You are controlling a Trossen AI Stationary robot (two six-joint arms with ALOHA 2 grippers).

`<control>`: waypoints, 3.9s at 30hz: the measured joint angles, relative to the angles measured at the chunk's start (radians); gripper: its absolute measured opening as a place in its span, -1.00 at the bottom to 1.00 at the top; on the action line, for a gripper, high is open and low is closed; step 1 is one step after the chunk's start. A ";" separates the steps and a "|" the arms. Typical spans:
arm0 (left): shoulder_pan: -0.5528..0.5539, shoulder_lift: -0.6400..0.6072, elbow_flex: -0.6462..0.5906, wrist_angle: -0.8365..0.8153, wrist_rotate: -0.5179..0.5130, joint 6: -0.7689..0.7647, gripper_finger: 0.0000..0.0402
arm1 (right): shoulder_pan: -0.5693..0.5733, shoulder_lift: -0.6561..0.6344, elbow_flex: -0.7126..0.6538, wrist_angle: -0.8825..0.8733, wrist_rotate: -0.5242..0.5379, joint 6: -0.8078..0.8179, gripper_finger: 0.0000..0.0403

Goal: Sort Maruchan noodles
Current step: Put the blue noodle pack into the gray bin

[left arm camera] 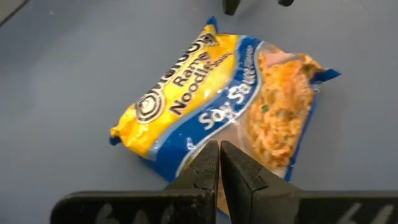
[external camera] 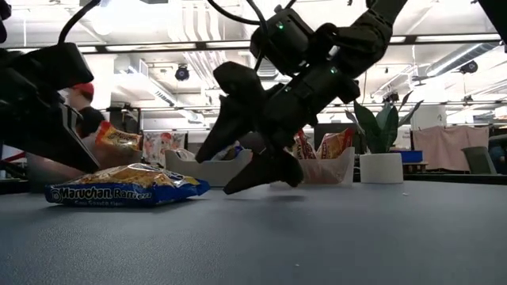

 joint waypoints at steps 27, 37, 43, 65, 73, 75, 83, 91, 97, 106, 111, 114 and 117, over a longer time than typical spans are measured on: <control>0.000 -0.001 -0.076 0.020 -0.018 -0.111 -1.00 | 0.001 0.001 -0.085 0.205 0.082 0.082 0.50; 0.000 -0.001 -0.080 0.034 -0.017 -0.112 -1.00 | 0.010 0.051 -0.078 0.310 0.080 0.105 0.50; 0.000 0.000 -0.081 0.044 -0.015 -0.112 -1.00 | 0.012 0.127 -0.023 0.355 0.066 0.121 0.50; 0.000 0.001 -0.082 0.103 -0.031 -0.116 -1.00 | 0.015 0.171 0.141 0.197 -0.011 0.005 0.31; 0.000 0.001 -0.082 0.107 -0.041 -0.118 -1.00 | 0.008 0.171 0.143 0.197 -0.001 -0.005 0.08; 0.000 0.001 -0.081 0.109 -0.042 -0.119 -1.00 | 0.005 0.171 0.143 0.197 -0.002 -0.004 0.01; 0.000 0.001 -0.081 0.109 -0.042 -0.119 -1.00 | 0.003 0.171 0.144 0.194 -0.002 -0.036 -0.32; 0.000 0.001 -0.066 0.109 -0.042 -0.106 -1.00 | 0.001 0.171 0.145 0.188 0.000 -0.111 -0.70; 0.000 0.001 -0.031 0.094 -0.042 -0.055 -0.96 | 0.000 0.162 0.145 0.174 0.004 -0.220 -0.89; 0.000 0.000 0.052 -0.041 -0.060 -0.056 -0.66 | 0.001 0.101 0.144 0.081 0.044 -0.410 -0.91; 0.000 0.000 0.138 -0.180 -0.071 -0.055 -0.38 | 0.009 0.068 0.149 -0.002 0.124 -0.569 -0.92; 0.000 0.000 0.190 -0.287 -0.103 -0.055 -0.20 | 0.025 0.060 0.159 -0.030 0.170 -0.670 -0.92; 0.000 0.000 0.241 -0.387 -0.162 -0.047 -0.05 | 0.047 0.059 0.178 -0.062 0.249 -0.765 -0.92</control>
